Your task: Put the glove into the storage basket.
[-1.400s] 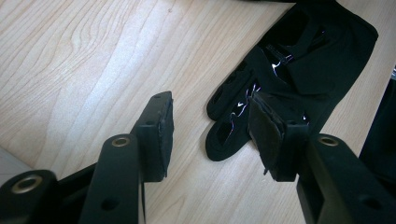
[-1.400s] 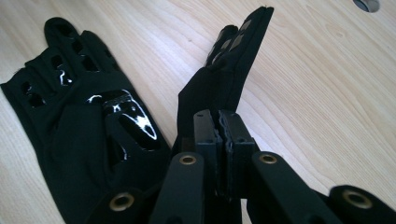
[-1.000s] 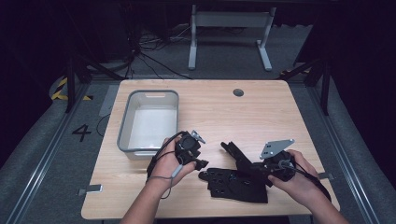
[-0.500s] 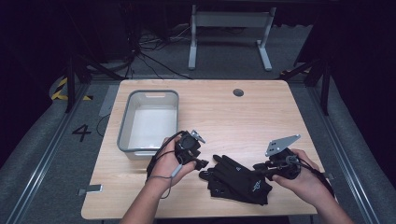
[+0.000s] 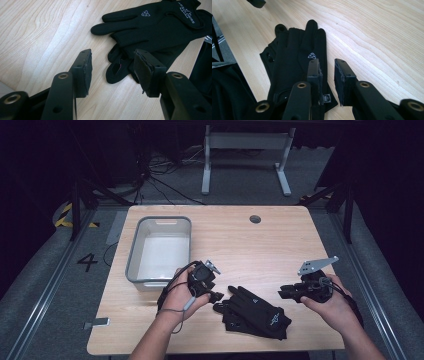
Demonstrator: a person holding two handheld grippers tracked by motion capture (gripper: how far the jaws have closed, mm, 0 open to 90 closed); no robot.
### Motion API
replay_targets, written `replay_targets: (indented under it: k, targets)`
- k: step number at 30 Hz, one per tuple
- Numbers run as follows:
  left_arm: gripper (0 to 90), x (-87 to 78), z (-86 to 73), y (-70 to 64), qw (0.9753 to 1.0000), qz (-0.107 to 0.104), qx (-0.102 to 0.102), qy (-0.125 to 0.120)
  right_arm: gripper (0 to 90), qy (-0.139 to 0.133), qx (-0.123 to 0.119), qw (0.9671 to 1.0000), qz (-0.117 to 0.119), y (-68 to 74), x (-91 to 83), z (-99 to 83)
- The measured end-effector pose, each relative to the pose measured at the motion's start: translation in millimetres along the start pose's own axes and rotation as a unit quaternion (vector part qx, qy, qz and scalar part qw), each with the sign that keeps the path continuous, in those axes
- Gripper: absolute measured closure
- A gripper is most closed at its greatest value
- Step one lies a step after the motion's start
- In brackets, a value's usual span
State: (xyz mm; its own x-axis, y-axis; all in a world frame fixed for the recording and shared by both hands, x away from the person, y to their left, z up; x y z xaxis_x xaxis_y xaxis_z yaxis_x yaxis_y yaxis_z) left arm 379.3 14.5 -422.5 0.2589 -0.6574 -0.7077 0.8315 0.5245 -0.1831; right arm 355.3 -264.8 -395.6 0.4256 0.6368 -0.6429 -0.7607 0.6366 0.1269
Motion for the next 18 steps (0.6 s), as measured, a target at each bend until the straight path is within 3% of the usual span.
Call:
replay_targets:
  k: [5, 18]
  targets:
    - [50.4, 1.4, 0.1, -1.3, 1.0000, -0.001, 0.000, -0.001, 73.3, 0.004, 0.005, 1.0000, -0.003, -3.7, 1.2, -2.7]
    - [53.5, 21.3, -3.2, -8.8, 0.9994, -0.024, -0.007, 0.022, 68.3, 0.073, 0.017, 0.9971, -0.007, -10.7, 22.8, -39.9]
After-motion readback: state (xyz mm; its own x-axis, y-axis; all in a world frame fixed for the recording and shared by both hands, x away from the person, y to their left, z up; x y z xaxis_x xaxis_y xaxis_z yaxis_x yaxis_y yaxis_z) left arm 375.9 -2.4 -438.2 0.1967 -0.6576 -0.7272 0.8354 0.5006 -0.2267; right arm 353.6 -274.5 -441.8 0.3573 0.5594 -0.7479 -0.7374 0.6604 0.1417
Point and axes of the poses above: each handheld gripper's, and its own axes: x roughly forward along the jaws, z roughly out of its top, y roughly to its left, the point moved 5 cm from there along x, roughly forward along the jaws, and after that the axes turned 11 degrees about -y, right-handed, at the moved point
